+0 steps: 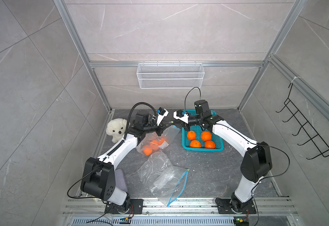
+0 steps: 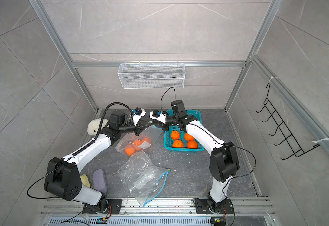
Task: Open the zip-top bag and take out the orange
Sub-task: Unzip the zipper on the zipper food storage bag.
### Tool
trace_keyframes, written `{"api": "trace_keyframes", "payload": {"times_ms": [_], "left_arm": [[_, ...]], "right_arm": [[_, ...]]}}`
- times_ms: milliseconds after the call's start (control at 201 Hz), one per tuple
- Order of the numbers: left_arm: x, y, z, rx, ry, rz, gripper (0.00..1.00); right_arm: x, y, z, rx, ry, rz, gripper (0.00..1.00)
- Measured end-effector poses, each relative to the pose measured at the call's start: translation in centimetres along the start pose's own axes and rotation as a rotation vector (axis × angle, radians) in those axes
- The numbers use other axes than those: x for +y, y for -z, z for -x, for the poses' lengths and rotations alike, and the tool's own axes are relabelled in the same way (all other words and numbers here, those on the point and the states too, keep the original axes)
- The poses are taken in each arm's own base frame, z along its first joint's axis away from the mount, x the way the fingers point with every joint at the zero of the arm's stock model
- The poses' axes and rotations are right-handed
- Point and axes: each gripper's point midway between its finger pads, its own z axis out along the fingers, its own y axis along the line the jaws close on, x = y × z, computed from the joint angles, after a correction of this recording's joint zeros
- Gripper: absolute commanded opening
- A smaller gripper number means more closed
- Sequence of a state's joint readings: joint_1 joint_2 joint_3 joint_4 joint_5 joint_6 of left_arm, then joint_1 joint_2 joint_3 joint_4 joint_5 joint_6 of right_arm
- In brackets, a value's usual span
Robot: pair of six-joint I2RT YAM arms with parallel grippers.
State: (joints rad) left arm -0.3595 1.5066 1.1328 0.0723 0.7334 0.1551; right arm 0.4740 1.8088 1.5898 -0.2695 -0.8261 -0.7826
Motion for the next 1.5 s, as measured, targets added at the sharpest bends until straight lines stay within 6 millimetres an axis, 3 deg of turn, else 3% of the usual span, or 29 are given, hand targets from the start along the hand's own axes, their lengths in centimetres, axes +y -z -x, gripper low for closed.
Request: {"api": "trace_keyframes", "payload": {"times_ms": [543,946,1025,1130,1180,1324,1498], "left_arm": [[1.7,2.1,1.2,-0.080,0.081,-0.007,0.00],[2.0,2.6,1.8,-0.107,0.113,-0.016,0.00],[2.0,2.6,1.8,-0.108,0.122,-0.019,0.00],[1.7,2.8,2.0,-0.112,0.130,-0.042,0.00],[1.6,3.0,2.6,-0.127,0.119,-0.055,0.00],[1.3,3.5,3.8,-0.163,0.087,-0.071,0.00],[0.9,3.6,4.0,-0.171,0.090,-0.098,0.00]], "right_arm": [[-1.5,-2.0,1.3,-0.019,0.012,0.035,0.00],[-1.9,-2.1,1.8,-0.026,0.015,0.040,0.01],[-1.9,-2.1,1.8,-0.027,0.015,0.040,0.07],[-1.9,-2.0,1.9,-0.033,0.004,0.036,0.46],[-1.9,-1.7,1.0,-0.028,-0.025,0.015,0.55],[-1.8,-0.4,-1.6,-0.018,-0.075,-0.036,0.56],[-2.6,-0.2,-0.3,-0.051,-0.066,-0.054,0.54]]}}
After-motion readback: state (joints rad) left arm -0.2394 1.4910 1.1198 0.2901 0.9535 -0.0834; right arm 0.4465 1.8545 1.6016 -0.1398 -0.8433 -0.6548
